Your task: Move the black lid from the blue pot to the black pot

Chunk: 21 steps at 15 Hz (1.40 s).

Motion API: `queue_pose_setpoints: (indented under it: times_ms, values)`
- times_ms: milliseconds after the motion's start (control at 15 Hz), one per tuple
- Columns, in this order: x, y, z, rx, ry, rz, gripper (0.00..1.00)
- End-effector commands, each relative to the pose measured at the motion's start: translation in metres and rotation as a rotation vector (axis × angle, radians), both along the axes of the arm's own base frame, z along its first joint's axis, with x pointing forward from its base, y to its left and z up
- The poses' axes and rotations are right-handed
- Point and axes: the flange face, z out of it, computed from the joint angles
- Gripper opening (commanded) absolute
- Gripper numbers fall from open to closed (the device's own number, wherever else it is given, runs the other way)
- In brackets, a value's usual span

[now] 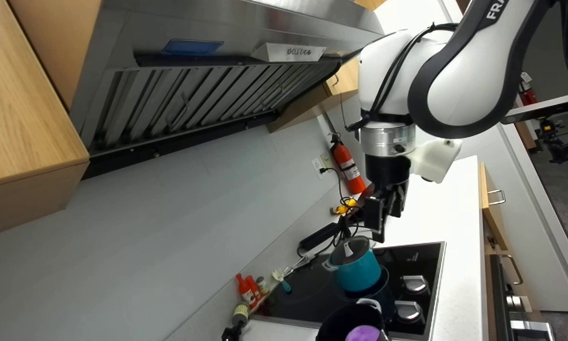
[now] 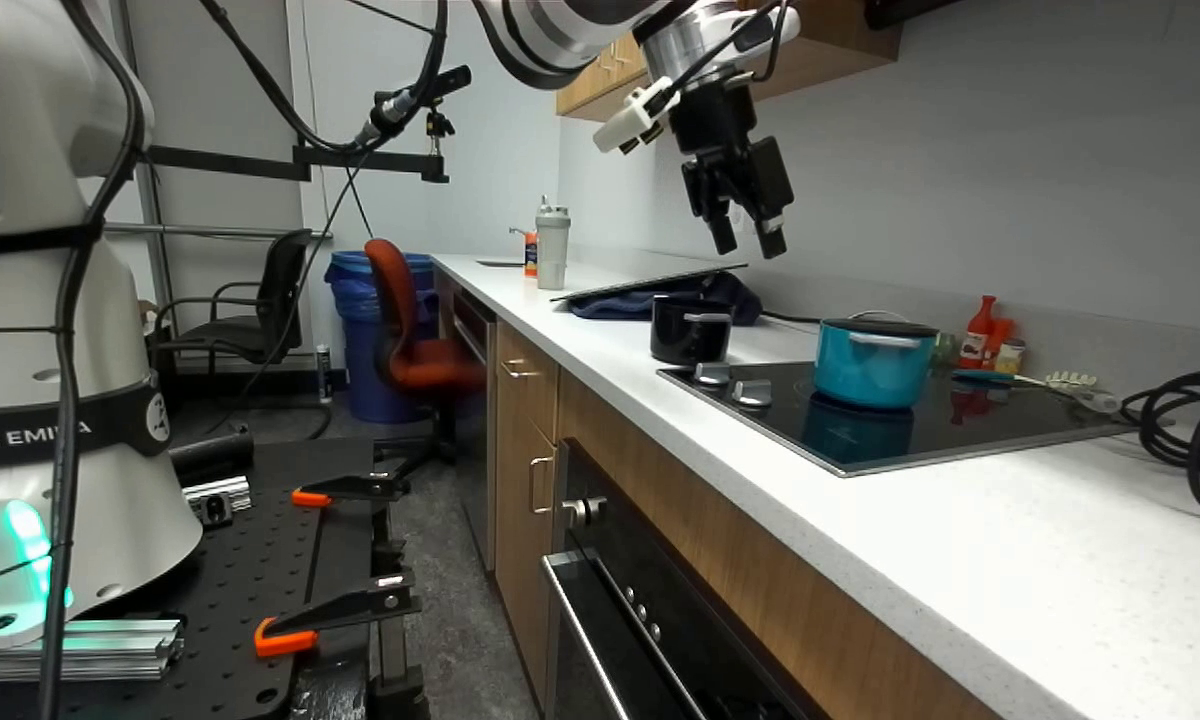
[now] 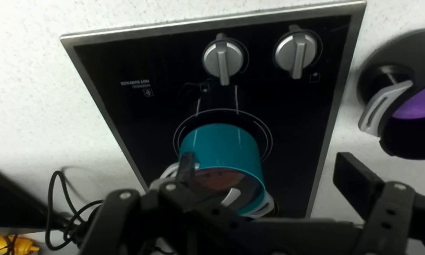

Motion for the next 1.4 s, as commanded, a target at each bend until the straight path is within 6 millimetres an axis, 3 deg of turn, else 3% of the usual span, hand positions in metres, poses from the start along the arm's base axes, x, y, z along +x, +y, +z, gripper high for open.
queue_pose_setpoints:
  times_ms: [0,333,667,933,1000,1333]
  values:
    - [0.029,-0.01,-0.003,-0.007,-0.07,-0.06,1.0]
    - [0.055,-0.024,-0.013,-0.025,-0.118,-0.146,1.0]
    - [0.077,-0.025,-0.023,-0.02,-0.139,-0.236,1.0]
    - [0.084,-0.021,-0.036,-0.006,-0.139,-0.268,1.0]
    - [0.074,-0.023,-0.033,-0.015,-0.113,-0.252,1.0]
    - [0.074,-0.022,-0.037,-0.015,-0.106,-0.253,1.0]
